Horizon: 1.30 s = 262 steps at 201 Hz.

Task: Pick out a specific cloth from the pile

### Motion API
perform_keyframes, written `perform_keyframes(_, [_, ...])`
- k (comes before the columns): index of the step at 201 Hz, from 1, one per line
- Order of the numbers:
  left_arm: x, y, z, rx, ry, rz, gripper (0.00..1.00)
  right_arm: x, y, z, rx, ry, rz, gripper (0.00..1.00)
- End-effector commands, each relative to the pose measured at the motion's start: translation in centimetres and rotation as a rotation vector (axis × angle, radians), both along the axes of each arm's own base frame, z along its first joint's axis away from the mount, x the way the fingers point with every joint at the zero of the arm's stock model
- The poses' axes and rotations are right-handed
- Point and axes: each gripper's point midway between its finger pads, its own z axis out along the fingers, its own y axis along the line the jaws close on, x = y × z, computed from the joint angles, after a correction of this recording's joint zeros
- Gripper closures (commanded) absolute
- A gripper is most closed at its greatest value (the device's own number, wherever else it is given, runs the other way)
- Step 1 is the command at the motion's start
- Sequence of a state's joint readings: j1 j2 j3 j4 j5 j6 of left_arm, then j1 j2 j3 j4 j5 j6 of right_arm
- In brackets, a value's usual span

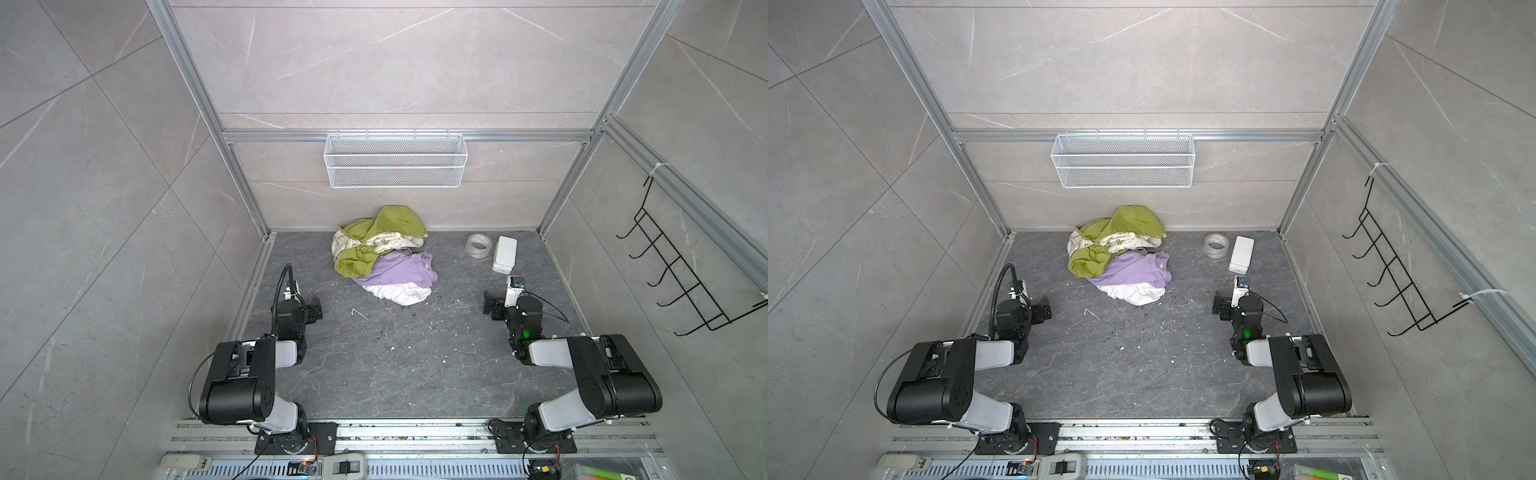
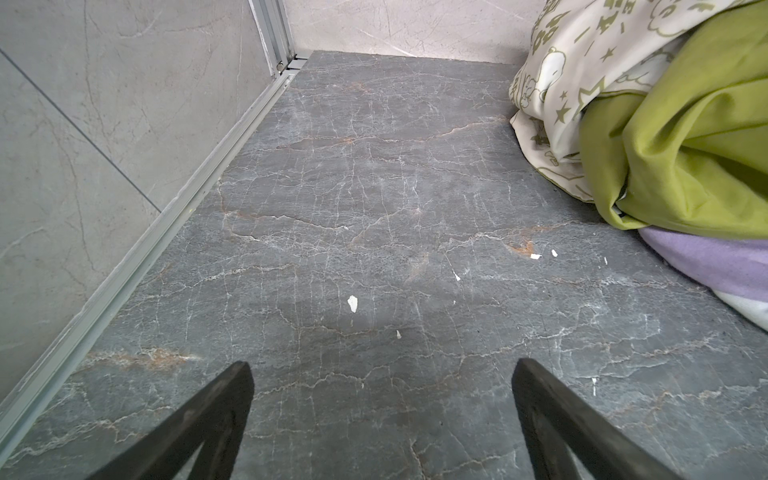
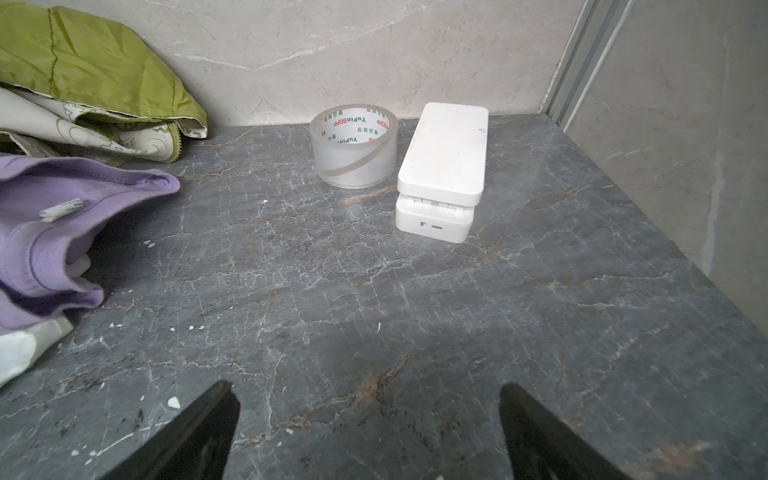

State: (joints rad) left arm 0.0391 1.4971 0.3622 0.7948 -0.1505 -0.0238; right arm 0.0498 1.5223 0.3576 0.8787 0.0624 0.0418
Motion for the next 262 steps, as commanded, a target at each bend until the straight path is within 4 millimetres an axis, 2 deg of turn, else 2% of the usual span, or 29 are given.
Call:
perform_keyframes(1, [0.5, -0.1, 1.0, -0.006, -0.049, -0.004, 0.00, 0.2, -0.1, 0.3, 0.011, -0.010, 0.002, 0.00])
perform_keyframes(115, [0.3, -0.1, 1.1, -0.003, -0.061, -0.005, 0.00, 0.1, 0.0, 0.5, 0.004, -0.019, 0.015, 0.00])
perform_keyframes(131, [-0.2, -0.1, 1.5, -0.002, -0.090, 0.000, 0.00, 0.1, -0.1, 0.5, 0.006, -0.016, 0.011, 0.00])
perform_keyframes(156, [-0.6, 1.2, 2.9, 0.003, -0.100, 0.088, 0.00, 0.1, -0.1, 0.6, 0.002, -0.017, 0.007, 0.00])
perform_keyframes(175, [-0.8, 2.1, 4.2, 0.006, -0.064, 0.150, 0.00, -0.1, -1.0, 1.8, -0.004, -0.029, -0.057, 0.00])
perform_keyframes(191, [-1.4, 2.6, 6.1, 0.008, -0.103, 0.184, 0.00, -0.5, -1.8, 2.8, -0.003, 0.021, -0.111, 0.00])
perform_keyframes(219, [-2.9, 4.8, 8.3, -0.071, -0.101, 0.368, 0.00, -0.6, -2.6, 6.2, 0.098, 0.069, -0.210, 0.00])
perform_keyframes(236, [-2.5, 4.5, 8.5, -0.115, -0.020, 0.382, 0.00, -0.3, -2.1, 7.6, 0.192, 0.069, -0.223, 0.00])
perform_keyframes(262, [-1.4, 2.7, 8.5, -0.199, 0.078, 0.340, 0.01, 0.7, 0.0, 8.0, 0.316, 0.116, -0.171, 0.00])
